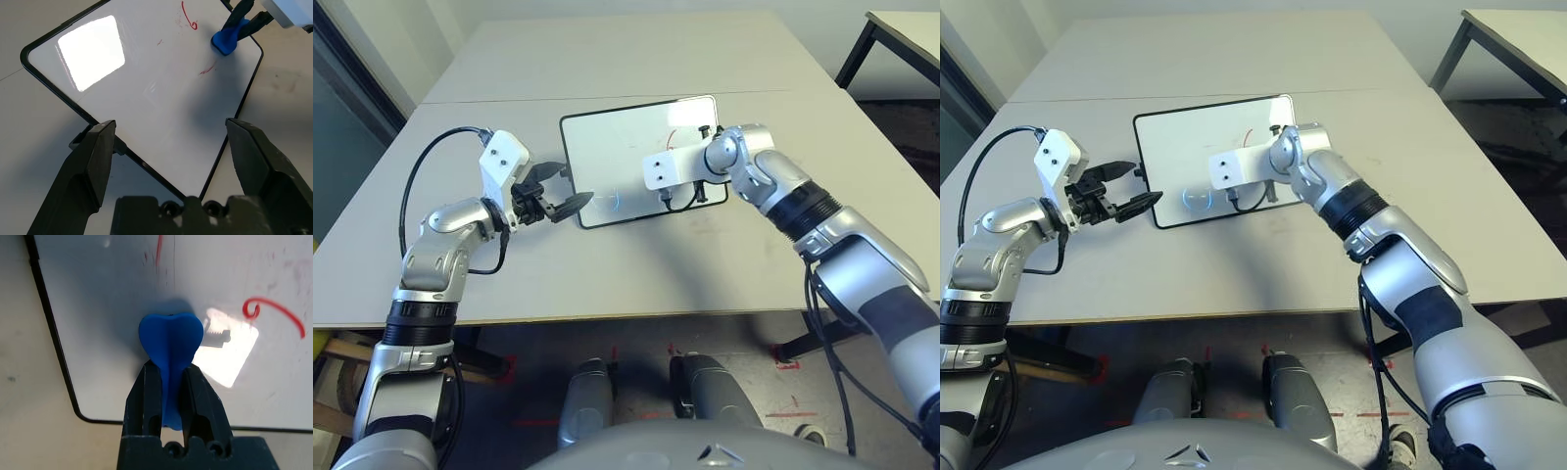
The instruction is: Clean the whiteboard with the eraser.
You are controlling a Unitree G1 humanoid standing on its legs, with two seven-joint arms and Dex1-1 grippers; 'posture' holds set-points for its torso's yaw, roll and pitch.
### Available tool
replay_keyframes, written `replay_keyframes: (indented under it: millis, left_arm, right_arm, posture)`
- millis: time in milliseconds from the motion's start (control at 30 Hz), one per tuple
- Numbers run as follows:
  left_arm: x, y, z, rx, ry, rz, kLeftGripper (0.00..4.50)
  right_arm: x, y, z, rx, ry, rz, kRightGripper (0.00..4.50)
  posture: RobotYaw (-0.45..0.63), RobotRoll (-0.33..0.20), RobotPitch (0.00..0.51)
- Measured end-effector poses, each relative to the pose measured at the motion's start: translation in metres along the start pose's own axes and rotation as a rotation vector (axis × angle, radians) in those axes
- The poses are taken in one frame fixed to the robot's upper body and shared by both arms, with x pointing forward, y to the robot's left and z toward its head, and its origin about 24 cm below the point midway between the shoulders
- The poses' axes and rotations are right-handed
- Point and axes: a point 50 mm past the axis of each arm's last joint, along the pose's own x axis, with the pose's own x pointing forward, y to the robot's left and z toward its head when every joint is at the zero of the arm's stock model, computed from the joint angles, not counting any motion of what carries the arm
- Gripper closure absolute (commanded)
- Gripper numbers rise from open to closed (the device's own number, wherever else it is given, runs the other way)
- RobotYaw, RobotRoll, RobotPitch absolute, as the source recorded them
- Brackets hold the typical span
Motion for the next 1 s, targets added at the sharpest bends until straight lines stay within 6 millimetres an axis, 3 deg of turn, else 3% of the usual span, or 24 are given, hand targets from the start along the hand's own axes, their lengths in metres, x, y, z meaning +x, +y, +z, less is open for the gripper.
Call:
replay_keyframes:
  millis: [200, 367, 600, 1000]
  left_arm:
    - [0.000, 0.000, 0.000, 0.003, -0.004, -0.001, 0.00]
    - [0.000, 0.000, 0.000, 0.002, -0.004, -0.001, 0.00]
    - [0.000, 0.000, 0.000, 0.002, -0.004, -0.001, 0.00]
    - [0.001, 0.000, 0.000, 0.001, -0.005, -0.001, 0.00]
  right_arm:
    - [0.000, -0.004, -0.015, 0.030, 0.042, -0.011, 4.16]
    - [0.000, -0.005, -0.011, 0.028, 0.032, -0.019, 4.16]
    - [-0.001, -0.001, 0.011, 0.021, -0.005, -0.025, 4.16]
    - [0.003, 0.007, 0.068, -0.023, -0.114, -0.019, 4.16]
  posture:
    - [-0.08, 0.000, 0.069]
    - [-0.07, 0.000, 0.074]
    - [-0.07, 0.000, 0.075]
    - [-0.07, 0.000, 0.079]
